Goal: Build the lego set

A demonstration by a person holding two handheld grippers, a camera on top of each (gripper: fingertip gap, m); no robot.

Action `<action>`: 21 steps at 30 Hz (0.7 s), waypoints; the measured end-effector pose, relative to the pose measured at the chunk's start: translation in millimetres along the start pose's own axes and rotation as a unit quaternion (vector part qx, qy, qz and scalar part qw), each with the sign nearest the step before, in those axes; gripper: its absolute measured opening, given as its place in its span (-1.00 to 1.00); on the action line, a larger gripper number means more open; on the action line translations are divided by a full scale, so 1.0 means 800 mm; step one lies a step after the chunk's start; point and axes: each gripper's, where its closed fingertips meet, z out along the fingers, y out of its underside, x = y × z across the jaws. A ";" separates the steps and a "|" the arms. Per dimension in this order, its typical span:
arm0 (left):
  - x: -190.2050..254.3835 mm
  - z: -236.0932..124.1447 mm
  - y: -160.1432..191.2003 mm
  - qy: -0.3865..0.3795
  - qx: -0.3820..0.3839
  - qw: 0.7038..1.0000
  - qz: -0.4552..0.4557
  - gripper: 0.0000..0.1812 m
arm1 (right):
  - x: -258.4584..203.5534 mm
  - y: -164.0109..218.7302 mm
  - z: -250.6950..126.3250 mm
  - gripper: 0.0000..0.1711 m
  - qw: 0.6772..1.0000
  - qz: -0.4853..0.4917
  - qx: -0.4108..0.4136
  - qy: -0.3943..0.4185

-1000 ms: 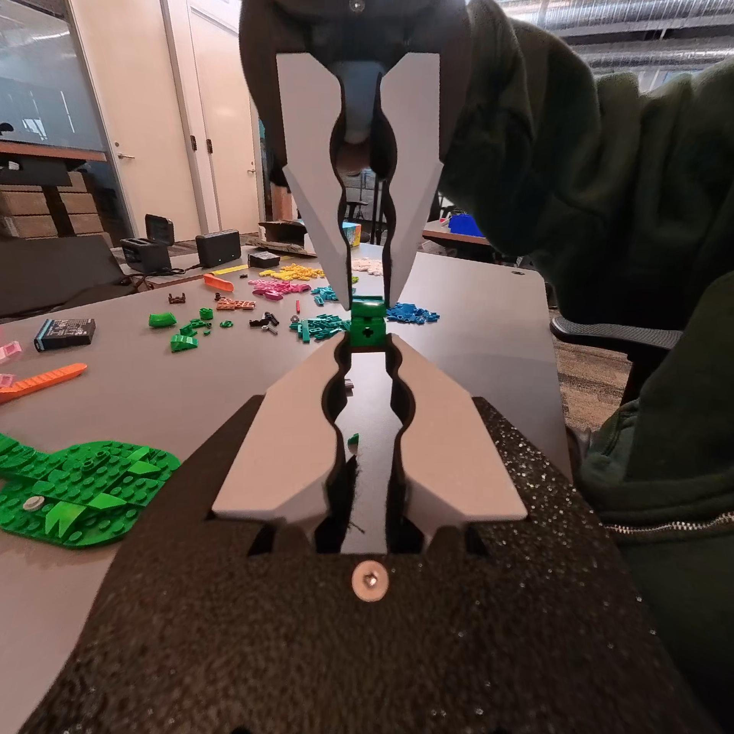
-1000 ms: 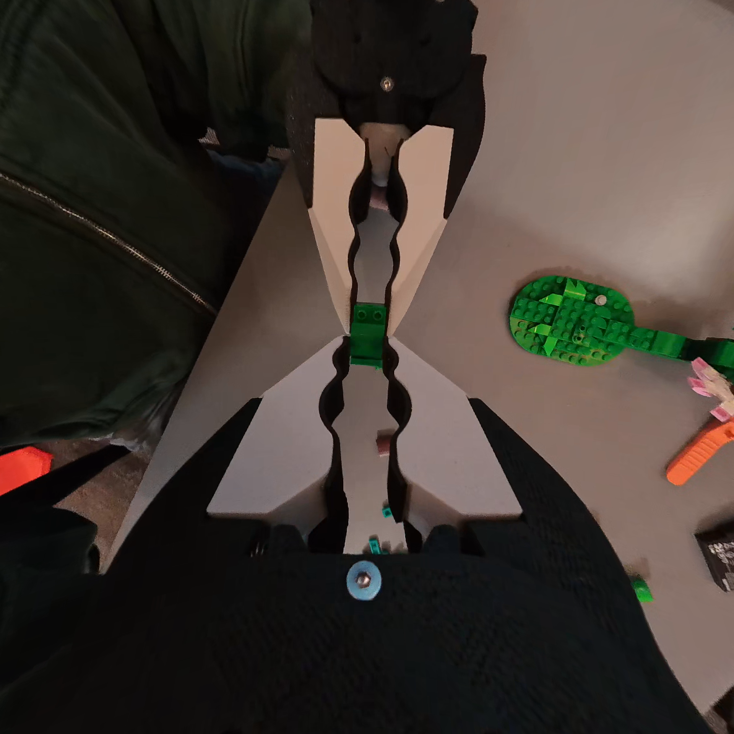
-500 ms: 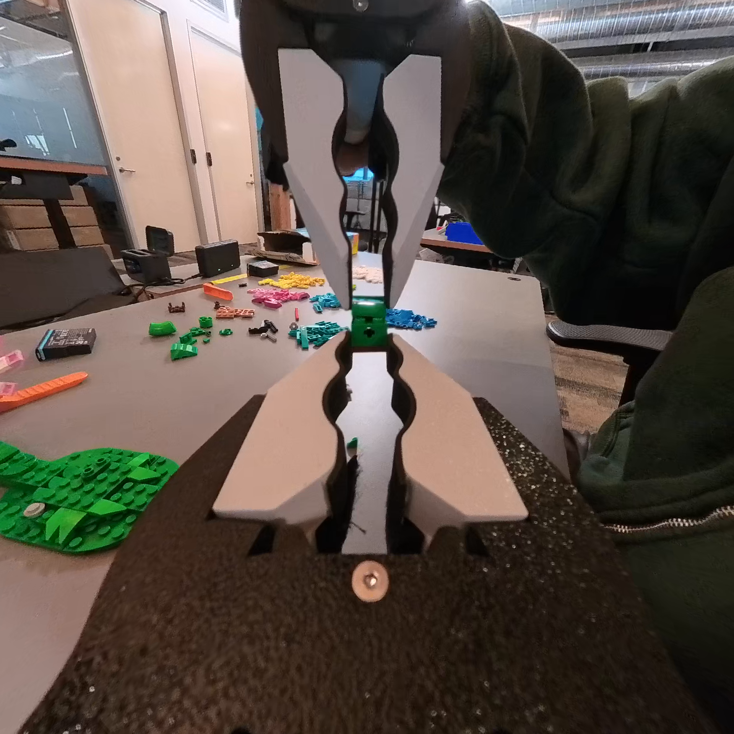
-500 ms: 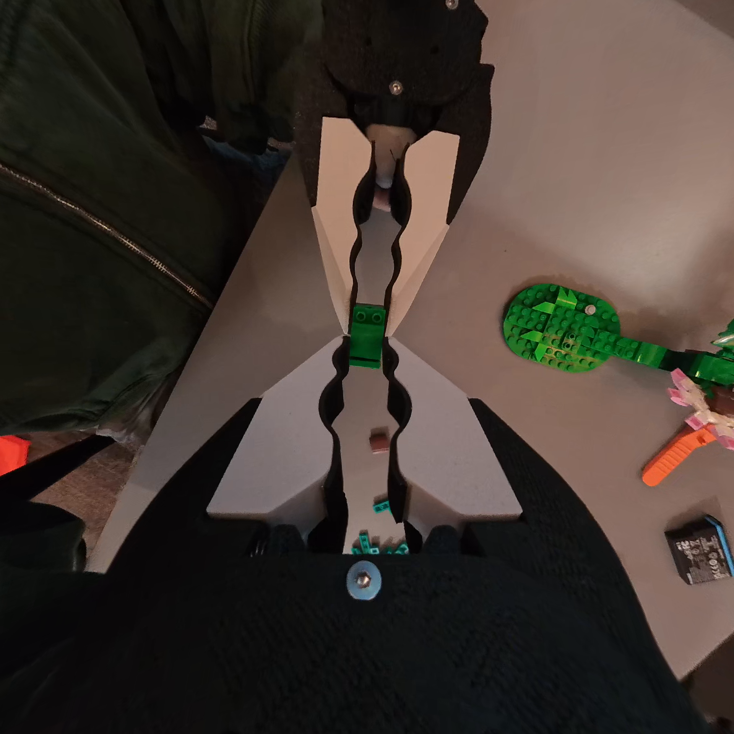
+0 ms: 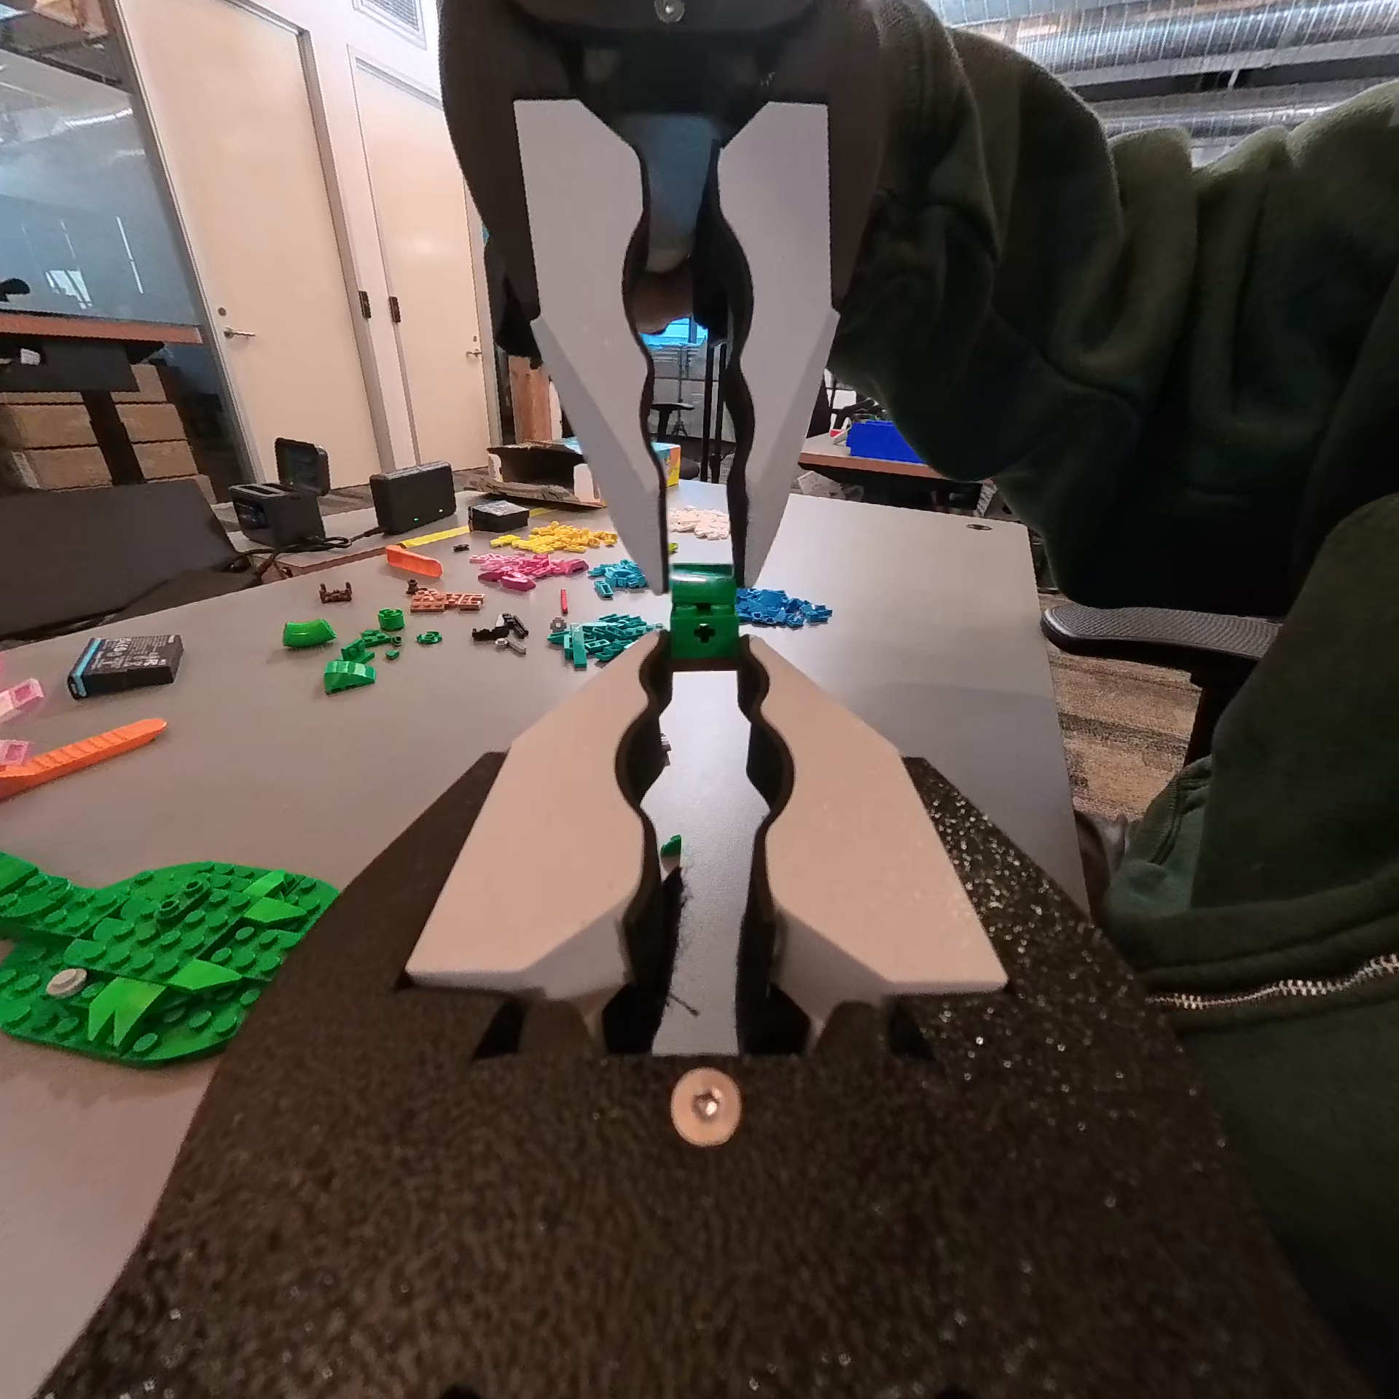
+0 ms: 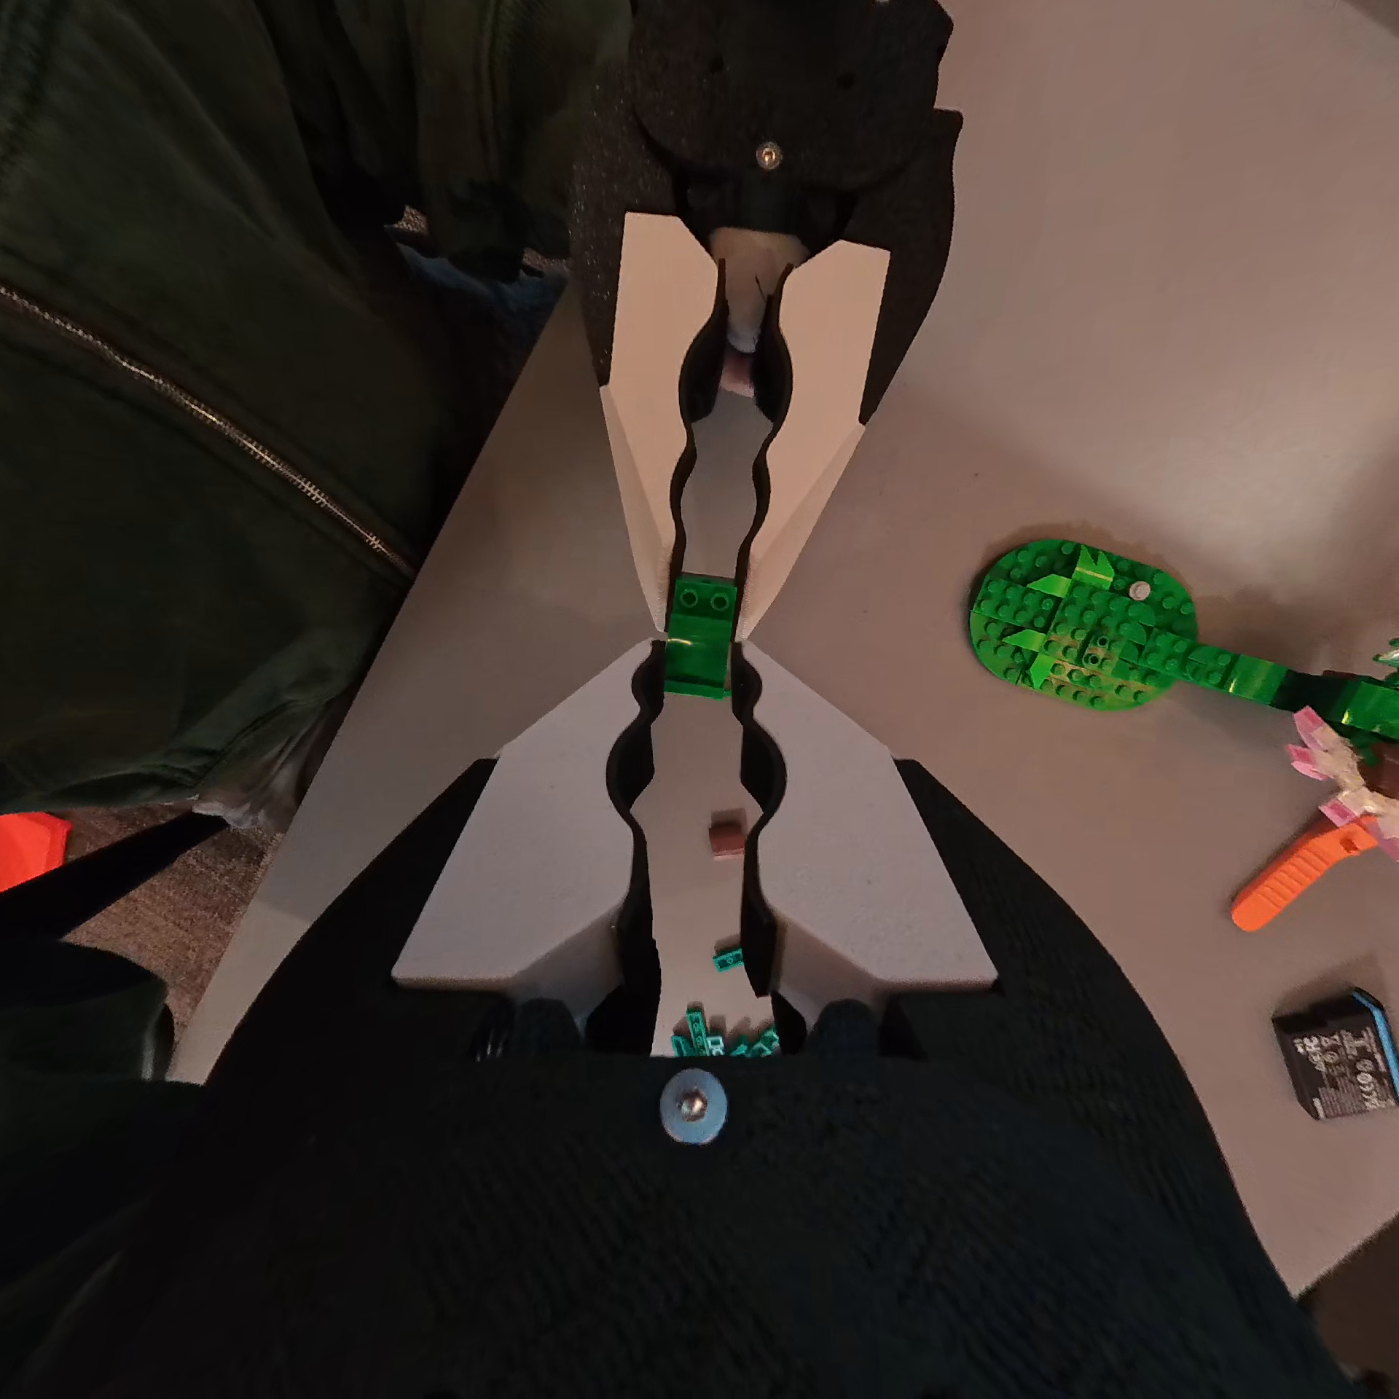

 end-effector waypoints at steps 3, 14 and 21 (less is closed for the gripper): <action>0.000 0.000 0.000 0.000 -0.001 1.000 0.001 -0.85 | -0.001 0.002 0.001 -0.79 1.000 0.000 -0.006 0.000; -0.025 -0.006 -0.004 -0.046 0.015 0.998 -0.049 -0.85 | 0.012 -0.013 -0.026 -0.22 0.978 -0.034 0.094 0.181; -0.040 -0.016 -0.031 -0.071 0.050 0.989 -0.118 -0.85 | 0.031 -0.016 -0.021 -0.12 0.819 -0.210 0.033 0.533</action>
